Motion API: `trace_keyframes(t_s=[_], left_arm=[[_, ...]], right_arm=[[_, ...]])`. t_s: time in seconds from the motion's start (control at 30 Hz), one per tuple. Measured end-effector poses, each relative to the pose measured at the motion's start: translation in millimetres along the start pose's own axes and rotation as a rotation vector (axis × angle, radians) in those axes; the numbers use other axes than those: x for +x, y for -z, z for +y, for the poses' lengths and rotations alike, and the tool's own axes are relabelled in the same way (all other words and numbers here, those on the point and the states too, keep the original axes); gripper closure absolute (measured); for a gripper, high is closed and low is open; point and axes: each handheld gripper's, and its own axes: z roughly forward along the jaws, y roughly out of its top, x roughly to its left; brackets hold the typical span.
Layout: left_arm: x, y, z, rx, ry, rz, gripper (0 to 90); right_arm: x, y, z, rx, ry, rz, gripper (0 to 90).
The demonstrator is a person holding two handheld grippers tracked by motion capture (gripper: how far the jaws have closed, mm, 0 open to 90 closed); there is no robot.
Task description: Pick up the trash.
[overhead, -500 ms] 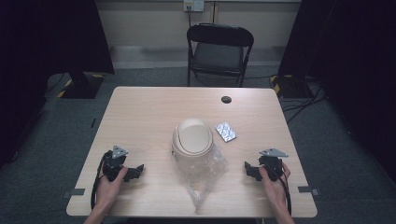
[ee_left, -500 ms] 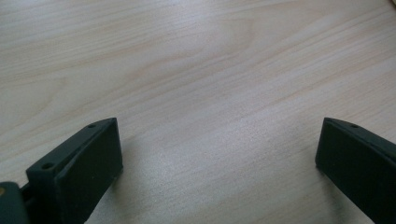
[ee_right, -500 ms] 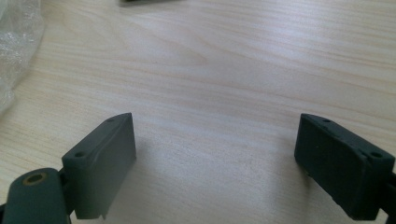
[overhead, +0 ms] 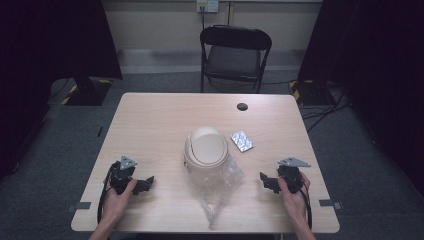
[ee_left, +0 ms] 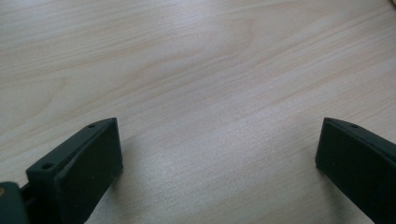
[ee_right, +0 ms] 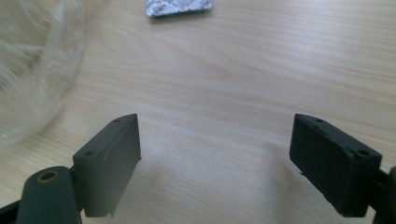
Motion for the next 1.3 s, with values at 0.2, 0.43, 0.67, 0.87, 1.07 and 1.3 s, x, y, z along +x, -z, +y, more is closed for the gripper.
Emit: trace_keyframes(t_s=[0.2,0.43,0.67,0.87,1.07,1.3], left_arm=[[-0.1,-0.1,-0.1,-0.001,0.003,-0.001,0.0],[-0.5,0.3,-0.7,-0.003,0.003,-0.005,0.0],[-0.5,0.3,-0.7,-0.003,0.004,-0.005,0.0],[-0.4,0.3,-0.7,-0.002,0.003,-0.005,0.0],[-0.3,0.3,-0.6,-0.002,0.002,-0.004,0.0],[-0.3,0.3,-0.6,-0.002,0.002,-0.004,0.0]], right_arm=[[6.1,3.4,10.7,-0.022,0.029,0.037,16.9],[21.6,17.7,28.2,-0.068,0.047,0.123,16.6],[39.1,25.7,48.9,-0.102,0.055,0.156,16.2],[50.2,30.7,61.4,-0.112,0.070,0.160,14.8],[62.1,43.6,73.8,-0.141,0.095,0.222,14.0],[86.4,54.1,90.9,-0.185,0.157,0.291,15.1]])
